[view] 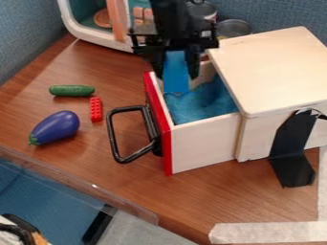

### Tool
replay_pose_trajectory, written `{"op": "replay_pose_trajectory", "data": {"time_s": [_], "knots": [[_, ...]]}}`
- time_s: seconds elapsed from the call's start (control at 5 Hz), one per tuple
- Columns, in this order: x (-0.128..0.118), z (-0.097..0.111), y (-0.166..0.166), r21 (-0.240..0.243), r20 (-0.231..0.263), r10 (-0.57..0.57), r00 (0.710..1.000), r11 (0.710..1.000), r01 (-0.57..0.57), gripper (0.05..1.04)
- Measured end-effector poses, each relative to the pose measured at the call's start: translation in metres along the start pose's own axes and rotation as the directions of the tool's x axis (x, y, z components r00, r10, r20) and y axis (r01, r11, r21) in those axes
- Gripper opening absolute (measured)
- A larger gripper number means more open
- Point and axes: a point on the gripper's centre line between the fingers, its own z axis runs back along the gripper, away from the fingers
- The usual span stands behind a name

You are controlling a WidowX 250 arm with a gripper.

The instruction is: Move the blue object inside the drawer

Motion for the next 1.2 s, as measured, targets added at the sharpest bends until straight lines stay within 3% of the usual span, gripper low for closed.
{"op": "replay_pose_trajectory", "data": {"time_s": [0.6, 1.0, 1.2], "knots": [[-0.008, -0.026, -0.014, -0.056, -0.092, 0.034, 0.995, 0.998, -0.039, 0.587], [-0.006, -0.039, -0.013, -0.058, -0.077, 0.033, 0.996, 0.998, -0.037, 0.638], [-0.003, -0.04, -0.012, -0.054, -0.06, 0.038, 0.997, 0.998, -0.041, 0.931]]}}
